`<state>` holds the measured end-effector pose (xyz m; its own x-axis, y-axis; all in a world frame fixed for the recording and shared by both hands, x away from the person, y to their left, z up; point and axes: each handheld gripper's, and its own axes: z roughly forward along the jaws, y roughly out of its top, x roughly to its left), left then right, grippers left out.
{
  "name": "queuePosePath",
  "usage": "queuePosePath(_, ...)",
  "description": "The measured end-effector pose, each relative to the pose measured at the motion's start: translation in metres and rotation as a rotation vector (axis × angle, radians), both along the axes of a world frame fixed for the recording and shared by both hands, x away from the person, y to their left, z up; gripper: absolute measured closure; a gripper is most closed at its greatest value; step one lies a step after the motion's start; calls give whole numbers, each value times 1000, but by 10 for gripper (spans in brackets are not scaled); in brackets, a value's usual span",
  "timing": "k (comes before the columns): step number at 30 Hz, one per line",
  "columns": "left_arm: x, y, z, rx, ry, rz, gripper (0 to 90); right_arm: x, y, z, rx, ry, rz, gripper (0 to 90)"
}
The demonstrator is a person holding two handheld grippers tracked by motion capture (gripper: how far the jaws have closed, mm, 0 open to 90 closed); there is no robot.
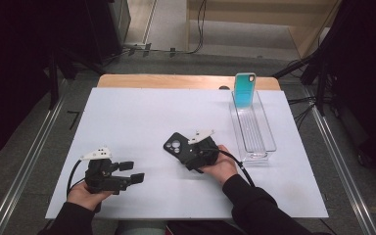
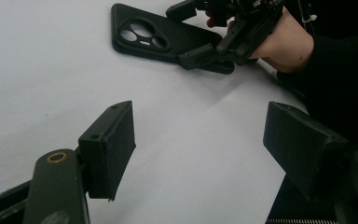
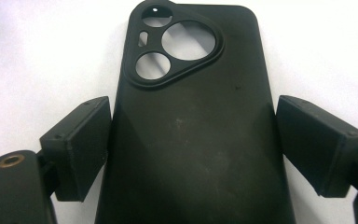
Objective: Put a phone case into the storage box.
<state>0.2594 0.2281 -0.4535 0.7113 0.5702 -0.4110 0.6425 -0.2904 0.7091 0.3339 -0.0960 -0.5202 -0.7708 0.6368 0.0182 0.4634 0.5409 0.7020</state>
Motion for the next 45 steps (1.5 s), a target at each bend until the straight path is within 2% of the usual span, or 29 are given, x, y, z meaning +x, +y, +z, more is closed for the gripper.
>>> queuePosePath(3, 0, -2, -1, 13, 0, -15, 247, 0, -1, 0, 5, 6, -3, 126)
queuePosePath(6, 2, -4, 0, 12, 28, -12, 232, 1, -2, 1, 4, 11, 7, 129)
queuePosePath(8, 1, -4, 0, 17, 32, -12, 228, 2, -3, 2, 17, 26, 3, 129)
queuePosePath(11, 0, -3, 0, 10, 32, 11, 228, 3, -5, 4, 26, 32, -6, 130)
queuePosePath(14, 1, -3, 0, -5, 45, 20, 228, 4, -7, 9, 56, 32, -10, 131)
queuePosePath(18, 3, -6, 0, -17, 94, 28, 227, 2, -11, 21, 102, 32, -23, 131)
queuePosePath(25, 5, -12, 4, -35, 80, 13, 202, -4, -19, 34, 164, 51, -48, 131)
queuePosePath(29, 7, -15, 7, -40, 65, 6, 269, -9, -22, 38, 193, 75, -65, 131)
queuePosePath(31, 8, -18, 9, -40, 63, 5, 268, -12, -23, 40, 210, 88, -72, 130)
queuePosePath(36, 12, -26, 11, -14, 47, 11, 283, -20, -27, 44, 238, 109, -90, 130)
queuePosePath(39, 15, -31, 12, -7, 83, 23, 257, -24, -29, 45, 257, 121, -109, 130)
queuePosePath(43, 19, -38, 13, -7, 89, 13, 256, -28, -31, 45, 271, 129, -135, 130)
queuePosePath(45, 22, -40, 14, -22, 91, 8, 220, -30, -31, 45, 275, 126, -148, 130)
